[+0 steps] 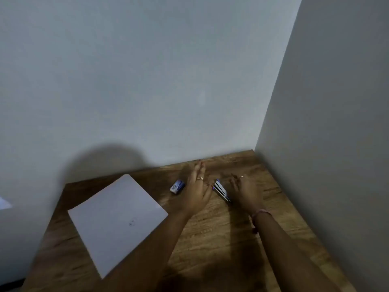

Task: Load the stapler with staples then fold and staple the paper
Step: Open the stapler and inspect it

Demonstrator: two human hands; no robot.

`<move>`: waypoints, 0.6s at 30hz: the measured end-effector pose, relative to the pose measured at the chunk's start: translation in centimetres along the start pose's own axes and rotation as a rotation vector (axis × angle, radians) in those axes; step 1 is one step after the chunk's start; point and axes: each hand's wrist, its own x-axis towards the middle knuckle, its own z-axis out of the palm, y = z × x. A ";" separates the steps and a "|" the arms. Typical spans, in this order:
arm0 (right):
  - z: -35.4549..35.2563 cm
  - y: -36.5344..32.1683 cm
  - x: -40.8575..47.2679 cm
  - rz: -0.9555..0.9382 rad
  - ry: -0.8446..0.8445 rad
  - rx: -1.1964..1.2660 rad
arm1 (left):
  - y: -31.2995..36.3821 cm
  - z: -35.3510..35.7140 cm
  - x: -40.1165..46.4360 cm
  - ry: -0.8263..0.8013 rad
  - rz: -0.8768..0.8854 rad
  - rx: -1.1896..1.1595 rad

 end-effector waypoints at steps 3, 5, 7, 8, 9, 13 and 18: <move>1.0 0.0 0.2 0.095 -0.092 0.068 | -0.5 1.2 -0.4 0.037 -0.339 -0.295; 1.4 -0.3 0.1 0.136 -0.141 0.083 | -1.0 2.3 -0.6 0.044 -0.523 -0.466; 1.8 -0.4 0.1 0.157 -0.178 0.053 | -1.2 3.0 -0.8 0.023 -0.672 -0.607; 1.9 -0.6 0.0 0.160 -0.187 0.031 | -1.3 3.2 -0.8 0.021 -0.719 -0.661; 2.1 -0.6 0.1 0.168 -0.192 0.014 | -1.5 3.5 -0.8 0.013 -0.752 -0.677; 2.7 -0.6 0.2 0.159 -0.223 -0.086 | -1.8 4.0 -0.6 0.006 -0.803 -0.703; 3.4 -0.7 0.0 0.152 -0.226 -0.111 | -1.7 4.1 -0.1 -0.006 -0.824 -0.703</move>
